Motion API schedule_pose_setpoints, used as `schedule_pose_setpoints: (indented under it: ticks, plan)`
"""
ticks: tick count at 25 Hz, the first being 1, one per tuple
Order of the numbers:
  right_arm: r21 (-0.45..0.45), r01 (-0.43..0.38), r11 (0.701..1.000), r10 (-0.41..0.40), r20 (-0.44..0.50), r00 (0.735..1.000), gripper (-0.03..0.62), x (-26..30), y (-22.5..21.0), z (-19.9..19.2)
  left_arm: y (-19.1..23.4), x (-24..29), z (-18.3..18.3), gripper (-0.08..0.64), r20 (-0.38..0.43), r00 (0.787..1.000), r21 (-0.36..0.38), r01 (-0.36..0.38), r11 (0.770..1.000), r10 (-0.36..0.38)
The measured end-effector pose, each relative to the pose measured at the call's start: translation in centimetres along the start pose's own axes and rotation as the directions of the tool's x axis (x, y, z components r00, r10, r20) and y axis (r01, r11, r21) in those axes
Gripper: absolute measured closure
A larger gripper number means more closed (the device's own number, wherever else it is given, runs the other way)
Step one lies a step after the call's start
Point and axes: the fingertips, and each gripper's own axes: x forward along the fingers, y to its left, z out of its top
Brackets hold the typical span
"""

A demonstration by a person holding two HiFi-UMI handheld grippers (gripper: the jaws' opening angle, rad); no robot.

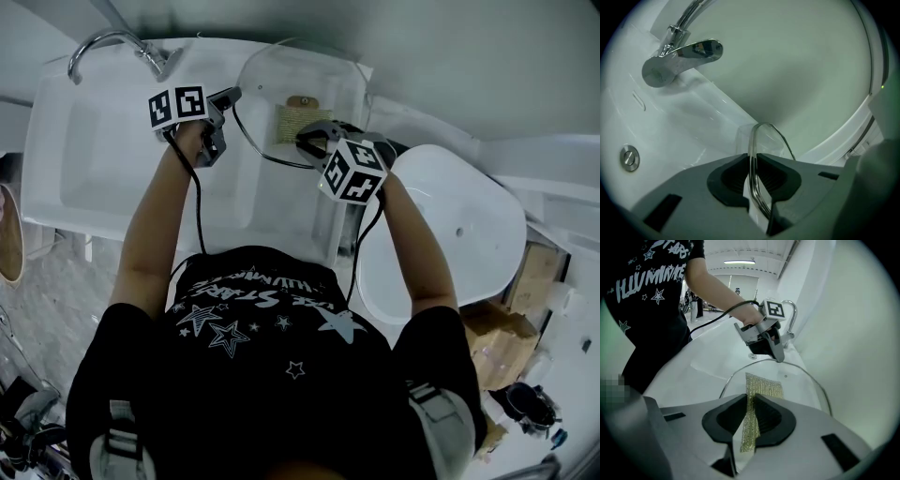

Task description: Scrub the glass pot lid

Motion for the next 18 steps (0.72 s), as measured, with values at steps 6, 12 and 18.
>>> schedule_pose_setpoints:
  ticks: [6,12,18]
  plan:
    - [-0.083,0.127,0.988,-0.126,0.012,0.992,0.535,-0.9,-5.4,-0.1,-0.1,-0.1,0.1,0.495,-0.002,1.000,0.000,0.001,1.000,-0.001]
    - [-0.110,0.167,0.980,-0.169,-0.011,0.986,0.535,1.0,-10.9,-1.0,0.0,-0.1,0.0,0.495,0.001,1.000,-0.006,-0.002,1.000,0.002]
    - [-0.091,0.174,0.981,-0.178,-0.042,0.983,0.535,3.0,-13.9,-2.6,0.1,-0.1,0.0,0.495,0.000,1.000,-0.011,0.000,1.000,0.000]
